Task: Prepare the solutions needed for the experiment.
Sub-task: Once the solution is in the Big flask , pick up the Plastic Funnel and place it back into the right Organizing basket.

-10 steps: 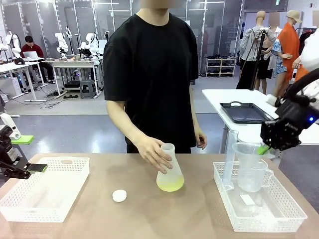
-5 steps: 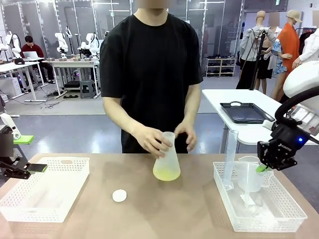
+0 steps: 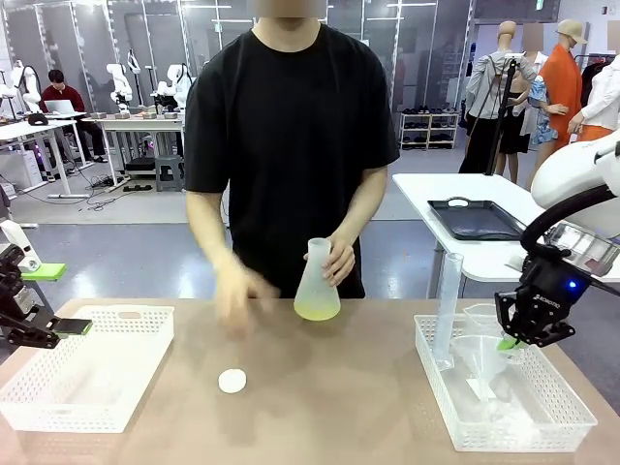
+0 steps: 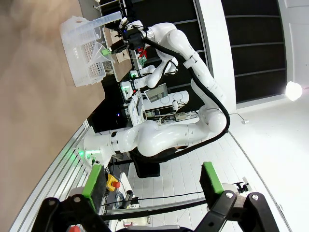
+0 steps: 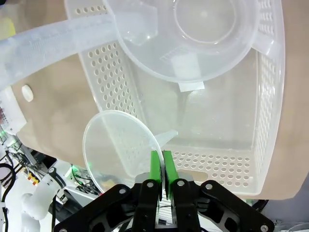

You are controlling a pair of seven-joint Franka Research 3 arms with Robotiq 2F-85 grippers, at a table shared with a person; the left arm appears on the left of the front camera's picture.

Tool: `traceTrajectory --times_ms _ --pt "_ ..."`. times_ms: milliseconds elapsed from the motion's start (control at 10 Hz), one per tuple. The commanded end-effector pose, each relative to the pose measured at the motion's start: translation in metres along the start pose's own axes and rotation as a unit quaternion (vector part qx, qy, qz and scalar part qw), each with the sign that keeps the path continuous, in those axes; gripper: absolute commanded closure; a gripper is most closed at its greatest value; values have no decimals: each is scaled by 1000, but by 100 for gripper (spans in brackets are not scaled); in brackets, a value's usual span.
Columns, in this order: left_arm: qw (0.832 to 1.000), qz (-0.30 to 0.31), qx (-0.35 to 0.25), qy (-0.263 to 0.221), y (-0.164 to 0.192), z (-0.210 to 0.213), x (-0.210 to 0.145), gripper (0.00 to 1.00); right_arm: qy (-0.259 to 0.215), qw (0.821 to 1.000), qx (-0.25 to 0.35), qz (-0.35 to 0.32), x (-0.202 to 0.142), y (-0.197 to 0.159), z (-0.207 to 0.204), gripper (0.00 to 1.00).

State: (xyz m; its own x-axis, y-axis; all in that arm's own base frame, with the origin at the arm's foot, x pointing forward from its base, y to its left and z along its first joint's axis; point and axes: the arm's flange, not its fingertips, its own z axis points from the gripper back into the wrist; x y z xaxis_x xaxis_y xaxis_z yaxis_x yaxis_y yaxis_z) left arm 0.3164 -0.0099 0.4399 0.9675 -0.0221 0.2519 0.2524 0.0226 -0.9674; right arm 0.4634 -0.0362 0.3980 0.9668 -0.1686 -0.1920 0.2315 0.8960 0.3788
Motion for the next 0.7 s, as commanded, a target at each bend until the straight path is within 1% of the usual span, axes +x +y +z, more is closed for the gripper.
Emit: traceTrajectory --times_ms 0,100,200,300,400,500,600 --pt "1000 -3 -3 0 -2 0 0 0 4 1000 -18 -20 5 6 4 77" --pt "1000 -3 -3 0 -2 0 0 0 4 1000 -21 -19 5 8 4 76" --pt "1000 -3 -3 0 -2 0 0 0 1 1000 -25 -18 5 9 3 58" --pt "1000 -3 -3 0 -2 0 0 0 -6 999 -28 -17 5 10 4 72" --pt "1000 -3 -3 0 -2 0 0 0 -10 999 -30 -16 4 11 5 38" --pt "1000 -3 -3 0 -2 0 0 0 -11 999 -39 -18 4 12 5 52" --pt "1000 -3 -3 0 -2 0 0 0 -2 1000 -11 -2 3 6 2 52"
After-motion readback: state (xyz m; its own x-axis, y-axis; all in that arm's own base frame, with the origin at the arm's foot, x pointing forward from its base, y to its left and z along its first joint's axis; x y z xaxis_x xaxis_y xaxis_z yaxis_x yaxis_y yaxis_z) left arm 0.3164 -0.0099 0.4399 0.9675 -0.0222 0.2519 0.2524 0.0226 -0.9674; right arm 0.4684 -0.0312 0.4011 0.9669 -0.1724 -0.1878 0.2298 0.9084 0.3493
